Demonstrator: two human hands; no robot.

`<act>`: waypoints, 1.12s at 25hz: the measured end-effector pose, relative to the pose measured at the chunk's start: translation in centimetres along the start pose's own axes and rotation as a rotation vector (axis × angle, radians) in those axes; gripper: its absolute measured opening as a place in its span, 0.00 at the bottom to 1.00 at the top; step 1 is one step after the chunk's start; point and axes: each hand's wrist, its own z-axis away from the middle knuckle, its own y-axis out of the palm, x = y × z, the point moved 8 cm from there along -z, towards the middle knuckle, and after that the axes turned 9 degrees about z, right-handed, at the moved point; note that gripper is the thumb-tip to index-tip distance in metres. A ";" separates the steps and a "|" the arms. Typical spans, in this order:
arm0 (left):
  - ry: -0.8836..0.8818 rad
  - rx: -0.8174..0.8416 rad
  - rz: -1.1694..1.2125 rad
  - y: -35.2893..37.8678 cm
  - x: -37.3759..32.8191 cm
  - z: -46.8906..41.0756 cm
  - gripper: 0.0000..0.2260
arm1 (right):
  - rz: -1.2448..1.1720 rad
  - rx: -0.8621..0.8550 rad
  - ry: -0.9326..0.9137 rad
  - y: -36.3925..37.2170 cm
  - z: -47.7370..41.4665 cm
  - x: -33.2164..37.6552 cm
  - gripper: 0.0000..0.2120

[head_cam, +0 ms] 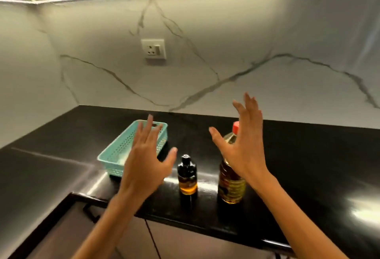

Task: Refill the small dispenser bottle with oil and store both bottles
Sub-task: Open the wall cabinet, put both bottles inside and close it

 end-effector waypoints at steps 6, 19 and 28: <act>-0.530 0.130 0.384 11.8 8.1 4.5 0.46 | -0.284 0.273 0.387 5.1 7.7 -8.1 0.54; -0.660 0.017 0.482 18.1 13.2 4.5 0.26 | -0.409 0.301 0.638 11.9 13.7 -14.6 0.44; -0.622 -0.066 0.449 16.3 10.9 2.4 0.22 | -0.399 0.238 0.643 10.9 10.9 -13.8 0.35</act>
